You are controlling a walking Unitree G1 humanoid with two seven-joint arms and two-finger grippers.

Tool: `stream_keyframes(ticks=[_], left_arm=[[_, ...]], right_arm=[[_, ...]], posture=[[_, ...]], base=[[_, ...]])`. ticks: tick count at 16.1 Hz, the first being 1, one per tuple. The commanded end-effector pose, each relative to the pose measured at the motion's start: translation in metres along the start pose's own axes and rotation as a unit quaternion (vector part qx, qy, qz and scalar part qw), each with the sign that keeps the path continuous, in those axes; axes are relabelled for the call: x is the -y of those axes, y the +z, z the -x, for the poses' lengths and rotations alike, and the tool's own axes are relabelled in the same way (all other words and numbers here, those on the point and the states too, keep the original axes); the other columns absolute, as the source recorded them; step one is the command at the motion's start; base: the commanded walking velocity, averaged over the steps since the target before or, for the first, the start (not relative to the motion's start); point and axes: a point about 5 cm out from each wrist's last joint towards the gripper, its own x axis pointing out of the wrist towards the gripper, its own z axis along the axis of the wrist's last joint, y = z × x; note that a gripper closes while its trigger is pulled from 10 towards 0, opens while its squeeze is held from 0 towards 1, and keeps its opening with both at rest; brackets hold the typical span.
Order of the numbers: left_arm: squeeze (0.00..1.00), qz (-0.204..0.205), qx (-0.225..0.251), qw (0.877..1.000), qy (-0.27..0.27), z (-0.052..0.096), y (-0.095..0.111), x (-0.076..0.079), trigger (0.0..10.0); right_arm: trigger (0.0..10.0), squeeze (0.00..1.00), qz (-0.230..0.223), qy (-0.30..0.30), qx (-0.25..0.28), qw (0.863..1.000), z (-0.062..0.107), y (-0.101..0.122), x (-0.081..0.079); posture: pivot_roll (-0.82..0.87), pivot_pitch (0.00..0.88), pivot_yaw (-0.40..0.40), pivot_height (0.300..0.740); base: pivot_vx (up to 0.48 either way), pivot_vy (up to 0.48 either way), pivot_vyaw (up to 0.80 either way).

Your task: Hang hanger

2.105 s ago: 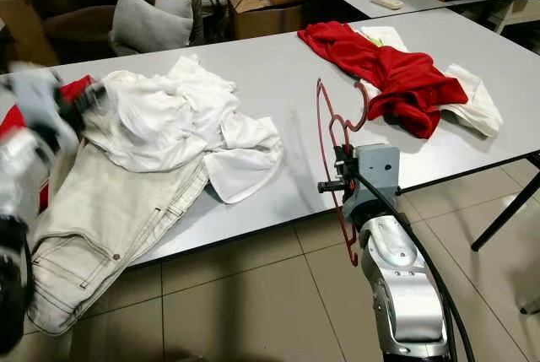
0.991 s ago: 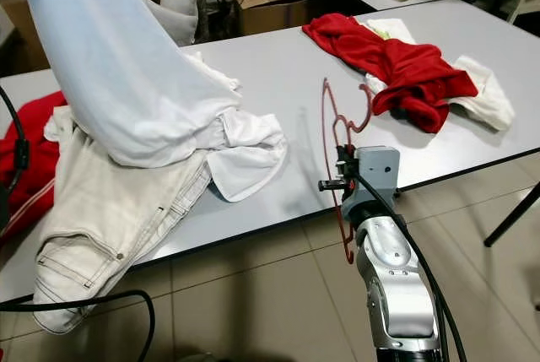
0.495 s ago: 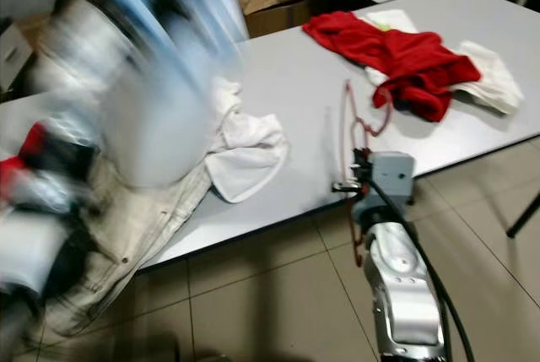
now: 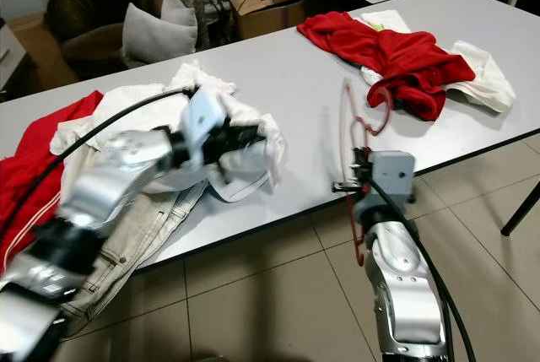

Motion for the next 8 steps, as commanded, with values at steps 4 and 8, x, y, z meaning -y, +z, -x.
stream_keyframes(ticks=[4, 8], left_arm=[[1.00, -0.035, -0.112, 0.990, -0.080, 0.030, -0.022, 0.007, 10.0], [1.00, -0.059, -0.147, 0.986, 0.053, 0.046, -0.028, -0.033, 10.0]], right_arm=[[10.0, 0.00, -0.001, 0.011, 0.002, 1.000, -0.002, 0.002, -0.004], [10.0, 0.00, -0.002, 0.006, 0.000, 1.000, 0.000, 0.001, -0.003]], posture=[[0.01, 0.000, 0.151, 0.740], [0.00, 0.000, 0.158, 0.740]], base=[[0.000, 0.000, 0.00], [0.000, 0.000, 0.00]])
